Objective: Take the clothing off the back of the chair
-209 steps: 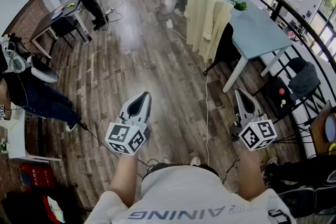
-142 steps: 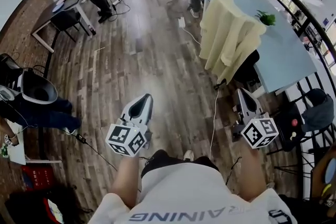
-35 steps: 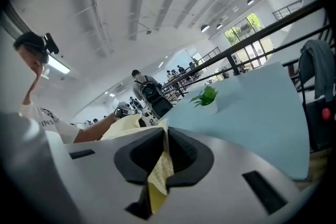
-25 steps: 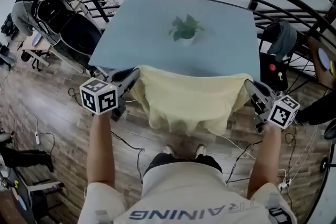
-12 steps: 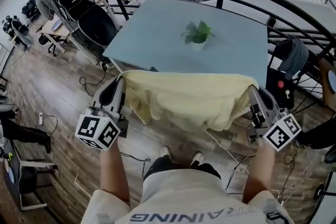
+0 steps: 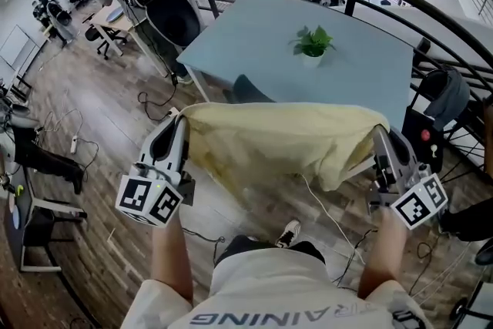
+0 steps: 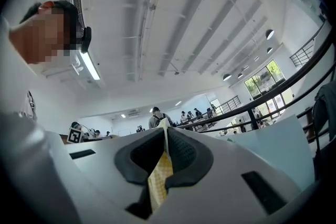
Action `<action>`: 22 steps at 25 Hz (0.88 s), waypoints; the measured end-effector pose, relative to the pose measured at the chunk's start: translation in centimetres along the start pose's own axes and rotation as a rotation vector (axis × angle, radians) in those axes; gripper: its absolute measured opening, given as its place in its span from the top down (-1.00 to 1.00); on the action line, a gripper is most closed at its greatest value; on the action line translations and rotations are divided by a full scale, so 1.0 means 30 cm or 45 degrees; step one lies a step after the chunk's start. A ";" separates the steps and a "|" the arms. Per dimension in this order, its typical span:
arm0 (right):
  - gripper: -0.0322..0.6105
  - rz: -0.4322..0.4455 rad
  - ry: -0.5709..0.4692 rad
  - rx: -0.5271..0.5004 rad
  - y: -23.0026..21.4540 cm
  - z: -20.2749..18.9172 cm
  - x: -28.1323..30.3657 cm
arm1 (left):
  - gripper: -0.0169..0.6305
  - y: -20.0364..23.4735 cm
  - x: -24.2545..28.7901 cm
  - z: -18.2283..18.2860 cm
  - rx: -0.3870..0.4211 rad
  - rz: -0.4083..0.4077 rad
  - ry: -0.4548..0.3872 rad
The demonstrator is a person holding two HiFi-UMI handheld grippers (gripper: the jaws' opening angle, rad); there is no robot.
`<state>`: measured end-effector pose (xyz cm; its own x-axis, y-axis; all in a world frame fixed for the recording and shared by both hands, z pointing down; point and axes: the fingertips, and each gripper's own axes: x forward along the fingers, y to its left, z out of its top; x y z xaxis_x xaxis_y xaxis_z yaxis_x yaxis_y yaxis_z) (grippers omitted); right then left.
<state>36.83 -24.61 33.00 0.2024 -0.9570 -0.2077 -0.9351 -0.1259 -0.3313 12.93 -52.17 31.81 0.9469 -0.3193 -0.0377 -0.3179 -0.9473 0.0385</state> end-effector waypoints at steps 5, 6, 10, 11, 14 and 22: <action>0.79 -0.002 0.011 -0.001 0.074 -0.034 -0.070 | 0.82 -0.028 -0.118 -0.025 -0.021 0.004 -0.003; 0.79 -0.007 0.016 0.004 0.095 -0.047 -0.087 | 0.82 -0.033 -0.150 -0.034 -0.025 0.002 0.000; 0.79 -0.023 0.051 0.010 0.197 -0.091 -0.154 | 0.82 -0.043 -0.286 -0.060 -0.052 -0.009 0.009; 0.79 -0.028 0.061 0.009 0.218 -0.097 -0.170 | 0.82 -0.047 -0.315 -0.064 -0.062 -0.009 0.012; 0.79 -0.048 0.086 0.020 0.274 -0.108 -0.229 | 0.82 -0.072 -0.404 -0.062 -0.078 -0.011 0.014; 0.79 -0.098 0.168 -0.006 0.375 -0.167 -0.372 | 0.82 -0.168 -0.588 -0.101 -0.083 -0.021 0.028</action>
<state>22.58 -16.64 36.21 0.2341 -0.9704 -0.0588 -0.9197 -0.2014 -0.3371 -2.02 -41.70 35.30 0.9530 -0.3026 -0.0166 -0.2994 -0.9485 0.1034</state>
